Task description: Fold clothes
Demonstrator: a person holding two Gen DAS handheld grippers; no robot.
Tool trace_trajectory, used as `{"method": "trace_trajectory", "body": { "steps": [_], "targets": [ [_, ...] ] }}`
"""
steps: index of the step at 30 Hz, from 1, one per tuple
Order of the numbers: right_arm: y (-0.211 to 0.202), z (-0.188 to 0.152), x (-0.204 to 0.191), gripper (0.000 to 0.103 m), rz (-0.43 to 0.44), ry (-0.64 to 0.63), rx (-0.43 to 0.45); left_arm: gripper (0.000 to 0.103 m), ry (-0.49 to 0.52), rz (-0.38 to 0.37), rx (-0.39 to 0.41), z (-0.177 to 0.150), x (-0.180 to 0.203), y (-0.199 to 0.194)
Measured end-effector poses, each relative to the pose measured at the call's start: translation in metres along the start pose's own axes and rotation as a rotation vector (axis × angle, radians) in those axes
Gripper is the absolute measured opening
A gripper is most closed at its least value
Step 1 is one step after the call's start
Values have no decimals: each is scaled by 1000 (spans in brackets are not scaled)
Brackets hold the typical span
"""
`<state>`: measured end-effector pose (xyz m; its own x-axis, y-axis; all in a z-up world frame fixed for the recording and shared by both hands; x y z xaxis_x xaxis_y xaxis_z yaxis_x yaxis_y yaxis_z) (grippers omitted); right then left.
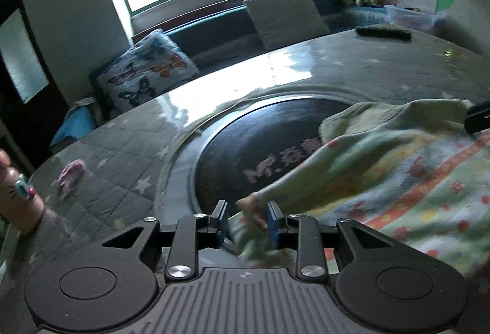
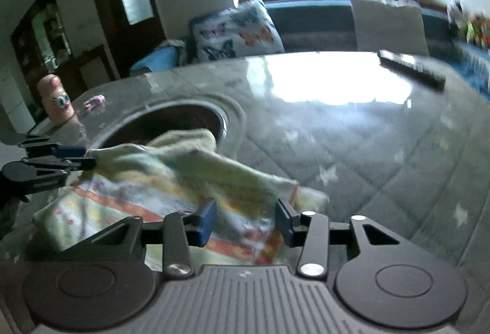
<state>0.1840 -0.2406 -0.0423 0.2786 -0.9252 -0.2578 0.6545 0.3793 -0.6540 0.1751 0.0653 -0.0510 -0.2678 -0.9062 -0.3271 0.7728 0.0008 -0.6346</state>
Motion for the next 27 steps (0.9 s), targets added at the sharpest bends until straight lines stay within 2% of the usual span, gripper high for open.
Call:
{"method": "trace_trajectory", "body": {
  "steps": [1,5,8,12,18,22,27],
  "targets": [
    [3,-1,2,27,-12,13,-6,31,-5,10,-7,-1,-3,0],
    [-2,7,-1,24,3,29,22,31,-15,38,-6,-1,-10,-8],
    [0,15,-15,23,40,8,31,31,-35,-10,23,9,-5,-17],
    [14,22,-36,20,85,-25,15,31,-16,-100,59,28,19,-21],
    [40,27,-59,20,108,-62,-12,31,-1,-202,61,50,53,-4],
    [54,27,-62,20,99,-78,-25,31,-12,-215,22,57,63,19],
    [61,25,-64,19,101,-85,-28,31,-75,-218,-13,54,58,37]
  ]
}}
Point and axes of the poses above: each gripper's, at about its wrist camera, not at the fingertips, and y roughly the way its jaws point, x to its right, z to its top, the point moved 5 cm from there along y, roughly the way its jaws point, and after that the axes turned 5 degrees about y, right-handed, at the moved point
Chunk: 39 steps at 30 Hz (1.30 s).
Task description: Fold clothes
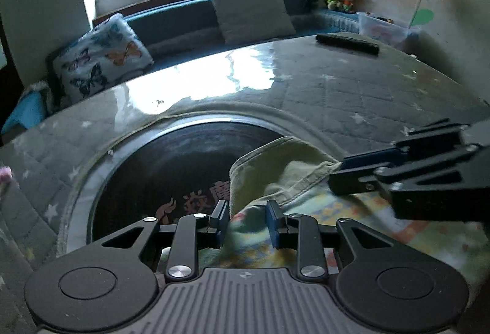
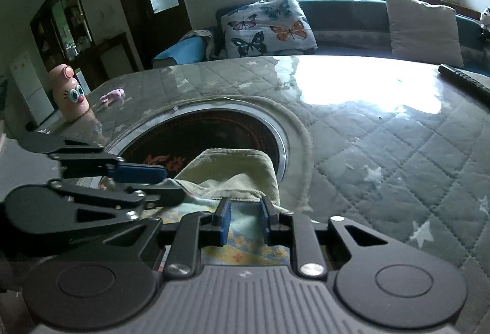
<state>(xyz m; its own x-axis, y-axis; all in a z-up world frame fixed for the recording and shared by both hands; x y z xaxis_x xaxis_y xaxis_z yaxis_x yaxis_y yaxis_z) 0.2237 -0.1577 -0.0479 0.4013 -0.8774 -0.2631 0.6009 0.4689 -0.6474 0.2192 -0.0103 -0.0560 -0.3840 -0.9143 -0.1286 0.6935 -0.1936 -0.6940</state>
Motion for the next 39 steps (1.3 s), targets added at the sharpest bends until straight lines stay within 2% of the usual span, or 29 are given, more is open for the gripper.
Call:
{"method": "trace_trajectory", "body": {
  "steps": [7,14,20,25,31,36,39],
  "targets": [
    [-19,-5,-19,21,38,-65,11,31,2,11,36,-9,-5,-24],
    [-31,-34,-52,21,49,-210,3,31,29,24,72,-34,-2,-55],
    [-44,-60,-84,24,73,-307,16,31,47,68,100,-64,1,-82],
    [-50,-78,-105,24,106,-347,19,31,15,92,102,-84,0,-97],
    [-57,-94,-117,24,150,-374,1,30,-62,85,82,-104,-6,-110],
    [-65,-95,-117,24,174,-377,-16,30,-102,81,81,-115,-6,-123],
    [-68,-88,-118,24,191,-350,3,31,-111,78,78,-117,-8,-126]
  ]
}}
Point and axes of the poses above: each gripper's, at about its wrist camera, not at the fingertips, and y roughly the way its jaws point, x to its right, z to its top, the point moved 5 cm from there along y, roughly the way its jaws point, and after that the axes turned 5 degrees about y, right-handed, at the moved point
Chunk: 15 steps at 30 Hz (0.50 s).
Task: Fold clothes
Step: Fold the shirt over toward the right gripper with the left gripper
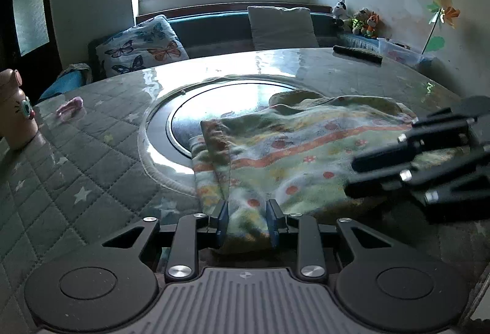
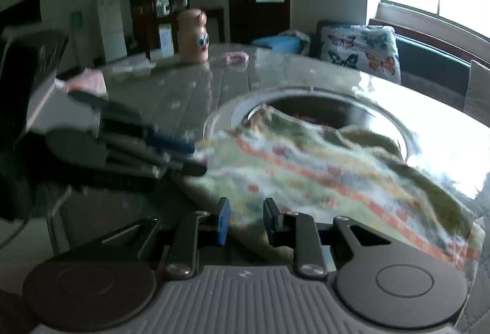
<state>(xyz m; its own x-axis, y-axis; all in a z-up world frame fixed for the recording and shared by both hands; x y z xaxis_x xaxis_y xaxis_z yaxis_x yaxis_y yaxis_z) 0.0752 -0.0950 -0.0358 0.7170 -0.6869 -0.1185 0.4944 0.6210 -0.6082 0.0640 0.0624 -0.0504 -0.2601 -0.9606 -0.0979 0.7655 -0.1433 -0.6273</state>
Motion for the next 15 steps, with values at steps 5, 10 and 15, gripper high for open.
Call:
{"method": "trace_trajectory", "body": {
  "steps": [5,10,15],
  "targets": [
    [15,7,3,25,-3,44,15,31,0,1,-6,0,0,0],
    [8,0,-2,25,17,42,15,33,-4,13,4,7,-4,-1],
    [-22,-5,18,25,-43,121,63,38,5,4,37,22,1,2]
  ]
}}
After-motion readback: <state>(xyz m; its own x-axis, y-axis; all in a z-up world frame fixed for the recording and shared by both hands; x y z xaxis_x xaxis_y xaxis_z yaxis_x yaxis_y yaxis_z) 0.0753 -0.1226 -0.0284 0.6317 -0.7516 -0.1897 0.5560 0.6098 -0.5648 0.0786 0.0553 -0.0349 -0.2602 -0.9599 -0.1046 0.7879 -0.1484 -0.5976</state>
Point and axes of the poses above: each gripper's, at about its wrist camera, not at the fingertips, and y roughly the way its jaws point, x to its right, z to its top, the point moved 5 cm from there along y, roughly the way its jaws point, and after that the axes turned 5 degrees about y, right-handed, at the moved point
